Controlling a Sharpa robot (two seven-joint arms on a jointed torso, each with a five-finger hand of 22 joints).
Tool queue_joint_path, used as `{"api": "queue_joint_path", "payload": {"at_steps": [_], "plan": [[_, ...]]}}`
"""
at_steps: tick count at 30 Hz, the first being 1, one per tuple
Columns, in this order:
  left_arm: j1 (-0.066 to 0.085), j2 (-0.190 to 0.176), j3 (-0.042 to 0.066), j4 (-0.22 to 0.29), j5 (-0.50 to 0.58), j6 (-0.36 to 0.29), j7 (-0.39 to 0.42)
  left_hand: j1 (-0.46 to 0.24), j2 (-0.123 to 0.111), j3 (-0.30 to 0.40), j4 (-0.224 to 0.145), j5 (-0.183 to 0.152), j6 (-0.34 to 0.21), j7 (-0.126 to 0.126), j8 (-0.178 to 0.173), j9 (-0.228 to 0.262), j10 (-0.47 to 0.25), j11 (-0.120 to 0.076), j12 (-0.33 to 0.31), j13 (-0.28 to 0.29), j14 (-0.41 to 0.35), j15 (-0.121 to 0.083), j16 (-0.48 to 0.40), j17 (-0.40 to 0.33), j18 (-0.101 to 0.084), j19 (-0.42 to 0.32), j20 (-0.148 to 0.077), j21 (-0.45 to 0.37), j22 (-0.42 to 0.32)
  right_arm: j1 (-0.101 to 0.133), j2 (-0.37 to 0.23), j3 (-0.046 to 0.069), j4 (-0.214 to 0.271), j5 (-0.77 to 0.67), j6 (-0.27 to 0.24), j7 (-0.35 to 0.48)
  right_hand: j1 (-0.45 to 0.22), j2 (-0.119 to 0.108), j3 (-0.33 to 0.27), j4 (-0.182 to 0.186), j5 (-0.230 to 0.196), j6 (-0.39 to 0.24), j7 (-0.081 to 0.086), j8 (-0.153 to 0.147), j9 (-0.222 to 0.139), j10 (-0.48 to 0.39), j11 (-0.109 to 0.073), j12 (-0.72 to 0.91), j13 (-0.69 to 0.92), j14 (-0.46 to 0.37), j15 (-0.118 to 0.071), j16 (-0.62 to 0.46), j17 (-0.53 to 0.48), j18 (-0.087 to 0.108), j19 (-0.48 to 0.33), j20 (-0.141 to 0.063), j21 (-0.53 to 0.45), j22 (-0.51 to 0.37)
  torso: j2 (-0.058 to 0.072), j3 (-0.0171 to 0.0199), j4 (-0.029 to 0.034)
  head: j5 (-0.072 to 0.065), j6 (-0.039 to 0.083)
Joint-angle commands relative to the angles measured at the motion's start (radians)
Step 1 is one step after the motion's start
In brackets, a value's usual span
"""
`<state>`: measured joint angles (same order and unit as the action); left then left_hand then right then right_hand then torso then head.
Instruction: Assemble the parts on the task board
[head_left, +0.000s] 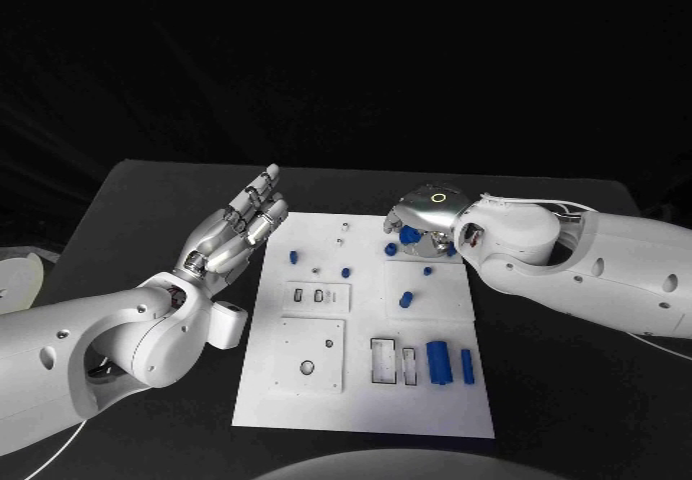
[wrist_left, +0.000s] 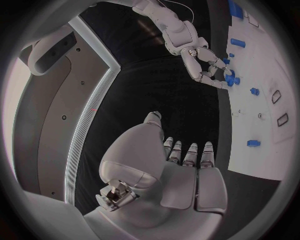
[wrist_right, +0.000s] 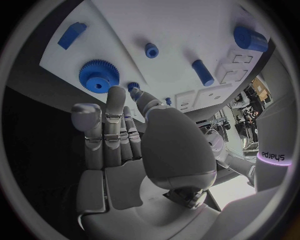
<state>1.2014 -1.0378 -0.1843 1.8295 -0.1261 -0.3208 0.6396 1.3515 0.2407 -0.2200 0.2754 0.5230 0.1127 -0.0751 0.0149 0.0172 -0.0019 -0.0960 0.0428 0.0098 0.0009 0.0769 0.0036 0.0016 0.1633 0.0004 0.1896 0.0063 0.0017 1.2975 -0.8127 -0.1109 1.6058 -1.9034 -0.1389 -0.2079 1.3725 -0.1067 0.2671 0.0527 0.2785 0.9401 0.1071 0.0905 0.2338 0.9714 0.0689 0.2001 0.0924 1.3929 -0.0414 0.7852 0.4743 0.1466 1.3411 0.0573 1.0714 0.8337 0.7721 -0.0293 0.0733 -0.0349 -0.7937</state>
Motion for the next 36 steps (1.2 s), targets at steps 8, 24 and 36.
{"api": "queue_joint_path", "payload": {"at_steps": [8,24,36], "plan": [[0.002,0.004,0.001,0.004,-0.006,0.033,-0.002,0.015,0.003,0.008,-0.006,0.018,0.001,0.007,0.003,0.001,0.000,0.015,0.001,-0.001,-0.001,0.009,-0.004,-0.002,0.013,0.000,0.008,-0.006,-0.002,-0.015,0.021,0.000,-0.030,0.020,-0.011,0.038,-0.009,-0.003,0.022,0.001,0.004,0.035,0.005,0.005,0.005,0.015,-0.001,-0.003,0.000,-0.010,-0.002,0.019,0.013,-0.015,-0.005,0.005,0.023,0.028,-0.002,-0.0005,-0.0008,-0.003,-0.006],[0.002,0.009,0.001,0.002,-0.001,0.049,-0.016,0.018,0.005,0.012,-0.009,0.022,0.007,0.027,0.005,0.003,0.001,0.025,0.003,0.000,-0.001,0.015,-0.004,-0.002,0.014,0.000,0.015,-0.006,-0.002,-0.039,0.055,0.000,-0.081,0.026,-0.050,0.068,-0.012,0.009,0.066,0.010,0.032,0.096,0.001,0.025,0.026,0.072,-0.004,0.003,0.001,0.008,-0.002,0.105,0.105,-0.027,0.011,0.005,0.090,0.121,-0.003,-0.0002,-0.0007,-0.002,-0.008],[0.001,0.011,0.000,-0.005,0.003,0.061,-0.028,0.022,0.008,0.017,-0.015,0.026,0.012,0.038,0.006,0.003,0.001,0.040,0.006,0.000,-0.001,0.025,-0.004,-0.002,0.016,0.000,0.030,-0.006,-0.002,-0.048,0.053,0.001,-0.097,0.088,-0.139,0.113,0.022,0.034,0.102,-0.015,0.035,0.184,-0.004,0.073,0.070,0.202,-0.020,0.021,0.004,0.038,0.008,0.205,0.221,-0.041,0.034,0.014,0.156,0.213,-0.004,-0.0007,-0.0014,0.006,-0.012]]}}
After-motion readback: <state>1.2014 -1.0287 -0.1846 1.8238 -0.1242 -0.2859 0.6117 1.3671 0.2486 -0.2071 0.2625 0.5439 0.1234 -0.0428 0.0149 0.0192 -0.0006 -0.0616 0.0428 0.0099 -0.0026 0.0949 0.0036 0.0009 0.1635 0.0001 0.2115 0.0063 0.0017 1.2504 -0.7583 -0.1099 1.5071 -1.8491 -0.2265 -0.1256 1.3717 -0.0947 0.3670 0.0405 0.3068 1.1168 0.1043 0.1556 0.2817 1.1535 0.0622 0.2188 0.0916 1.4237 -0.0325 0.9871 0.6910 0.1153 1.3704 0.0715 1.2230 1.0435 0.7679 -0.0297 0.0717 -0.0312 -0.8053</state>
